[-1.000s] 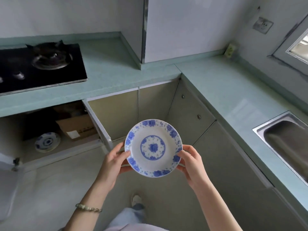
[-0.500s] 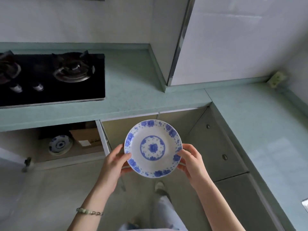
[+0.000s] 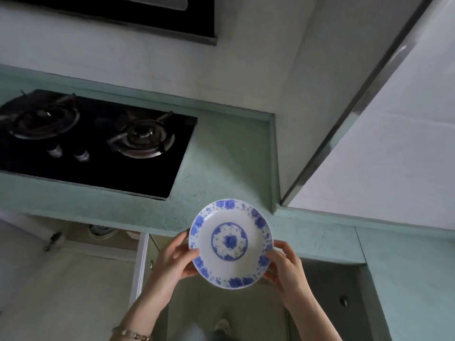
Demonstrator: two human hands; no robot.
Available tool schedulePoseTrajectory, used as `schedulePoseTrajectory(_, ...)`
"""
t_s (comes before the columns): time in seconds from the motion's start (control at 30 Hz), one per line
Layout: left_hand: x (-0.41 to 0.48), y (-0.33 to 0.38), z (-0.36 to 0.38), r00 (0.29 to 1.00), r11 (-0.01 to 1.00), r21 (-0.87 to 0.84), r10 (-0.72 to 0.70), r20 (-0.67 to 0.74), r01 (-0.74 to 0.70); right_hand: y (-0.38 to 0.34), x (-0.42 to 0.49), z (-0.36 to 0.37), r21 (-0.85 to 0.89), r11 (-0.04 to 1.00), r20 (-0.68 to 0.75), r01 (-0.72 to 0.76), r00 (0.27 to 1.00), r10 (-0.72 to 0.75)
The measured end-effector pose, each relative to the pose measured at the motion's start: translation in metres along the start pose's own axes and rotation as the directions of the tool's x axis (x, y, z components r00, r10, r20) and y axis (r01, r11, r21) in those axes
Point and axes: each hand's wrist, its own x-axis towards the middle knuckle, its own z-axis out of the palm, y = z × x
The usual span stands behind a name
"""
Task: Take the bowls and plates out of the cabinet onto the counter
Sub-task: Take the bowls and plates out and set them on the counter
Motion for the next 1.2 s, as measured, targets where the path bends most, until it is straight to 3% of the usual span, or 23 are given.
schedulePoseTrajectory(0.23,0.067,0.038,-0.008,0.995,1.0,0.009,-0.029,-0.096,0.03,-0.044,0.07,0.035,-0.033,0.999,0.07,-0.043,0.997,0.045)
schedulePoseTrajectory(0.47,0.154,0.085,-0.036,0.991,0.995,0.021,-0.091,-0.1,0.094,-0.088,0.133,0.087,0.002,0.999,0.029,-0.048,0.998,0.048)
schedulePoseTrajectory(0.73,0.276,0.155,-0.042,0.999,0.992,0.123,-0.001,-0.037,0.006,-0.146,0.226,0.136,0.085,0.995,-0.045,0.046,0.998,-0.042)
schedulePoseTrajectory(0.87,0.345,0.161,-0.036,0.989,0.994,0.111,0.012,-0.149,0.005,-0.172,0.284,0.157,0.062,0.996,-0.071,0.069,0.995,-0.064)
schedulePoseTrajectory(1.0,0.405,0.146,-0.041,0.97,0.985,0.168,-0.004,-0.241,0.046,-0.177,0.339,0.171,-0.011,1.0,-0.066,0.004,0.998,-0.005)
schedulePoseTrajectory(1.2,0.44,0.115,-0.046,0.927,0.876,0.428,-0.054,-0.37,0.222,-0.144,0.384,0.176,-0.09,0.985,-0.095,-0.147,0.986,0.139)
